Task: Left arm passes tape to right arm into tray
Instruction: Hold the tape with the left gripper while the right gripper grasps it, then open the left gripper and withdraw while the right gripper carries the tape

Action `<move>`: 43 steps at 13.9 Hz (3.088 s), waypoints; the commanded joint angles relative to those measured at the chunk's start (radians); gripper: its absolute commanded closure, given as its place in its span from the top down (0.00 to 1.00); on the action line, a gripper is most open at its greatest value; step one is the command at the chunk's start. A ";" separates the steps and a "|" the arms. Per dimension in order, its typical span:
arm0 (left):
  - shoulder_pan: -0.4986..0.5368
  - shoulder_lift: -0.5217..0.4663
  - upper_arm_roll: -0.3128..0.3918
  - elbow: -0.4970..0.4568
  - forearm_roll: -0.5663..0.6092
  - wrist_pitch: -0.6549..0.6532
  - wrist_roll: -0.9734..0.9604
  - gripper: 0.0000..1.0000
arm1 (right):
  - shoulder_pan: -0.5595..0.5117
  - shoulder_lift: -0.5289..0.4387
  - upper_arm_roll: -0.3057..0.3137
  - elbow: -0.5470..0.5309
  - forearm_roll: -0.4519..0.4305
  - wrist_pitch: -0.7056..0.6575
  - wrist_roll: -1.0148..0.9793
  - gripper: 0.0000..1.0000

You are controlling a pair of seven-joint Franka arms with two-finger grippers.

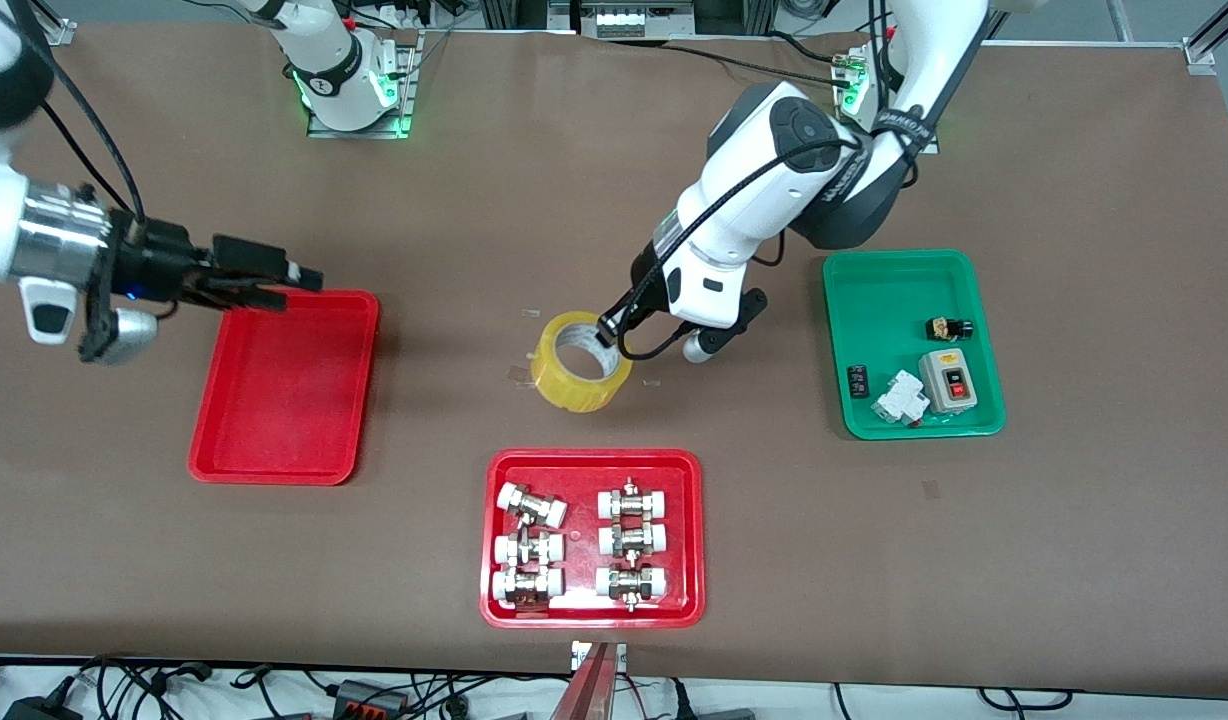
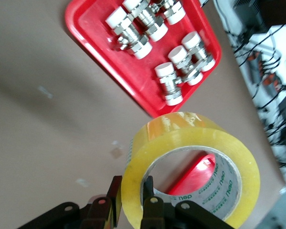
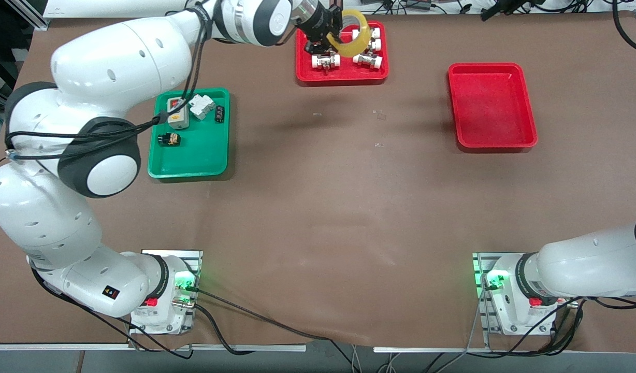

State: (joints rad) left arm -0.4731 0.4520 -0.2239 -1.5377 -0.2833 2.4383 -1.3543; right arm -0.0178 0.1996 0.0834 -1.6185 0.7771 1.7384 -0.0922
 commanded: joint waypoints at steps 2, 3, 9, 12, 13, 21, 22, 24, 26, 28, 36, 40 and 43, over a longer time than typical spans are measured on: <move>-0.036 0.037 0.006 0.048 -0.061 0.135 -0.268 0.00 | 0.061 -0.003 0.006 -0.035 0.134 0.081 -0.027 1.00; -0.042 0.045 0.006 0.050 -0.104 0.158 -0.325 0.00 | 0.094 0.001 0.006 -0.035 0.139 0.116 -0.027 1.00; -0.124 0.146 0.008 0.119 -0.203 0.246 -0.440 0.00 | 0.283 0.125 0.006 0.000 0.133 0.369 -0.035 1.00; -0.114 0.142 0.009 0.113 -0.195 0.246 -0.445 0.00 | 0.279 0.150 0.004 0.006 0.134 0.368 -0.113 1.00; -0.113 0.142 0.009 0.110 -0.192 0.246 -0.444 0.00 | 0.271 0.167 0.004 0.006 0.133 0.362 -0.142 1.00; -0.107 0.128 0.009 0.091 -0.192 0.240 -0.444 0.00 | 0.271 0.184 -0.001 0.006 0.136 0.380 -0.169 1.00; -0.107 0.126 0.009 0.091 -0.192 0.239 -0.445 0.00 | 0.272 0.184 -0.001 0.006 0.137 0.406 -0.169 1.00; -0.107 0.126 0.008 0.091 -0.192 0.238 -0.445 0.00 | 0.280 0.193 -0.001 0.006 0.137 0.444 -0.169 1.00; -0.107 0.125 0.008 0.090 -0.192 0.237 -0.445 0.00 | 0.282 0.201 -0.001 0.006 0.134 0.458 -0.170 0.98; -0.107 0.113 0.009 0.087 -0.192 0.213 -0.447 0.00 | 0.295 0.204 0.004 0.006 0.133 0.493 -0.170 0.81; -0.102 0.105 0.008 0.077 -0.197 0.208 -0.448 0.02 | 0.295 0.204 0.004 0.022 0.131 0.492 -0.164 0.03; -0.045 0.085 0.009 0.097 -0.177 0.076 -0.410 1.00 | 0.288 0.204 0.002 0.025 0.128 0.487 -0.167 0.02; 0.052 0.008 0.006 0.102 -0.166 -0.075 -0.254 1.00 | 0.282 0.204 -0.004 0.025 0.129 0.481 -0.161 0.01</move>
State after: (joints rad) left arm -0.4899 0.5319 -0.2134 -1.4255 -0.4626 2.4744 -1.6844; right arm 0.2734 0.3998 0.0768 -1.6140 0.8947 2.2250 -0.2564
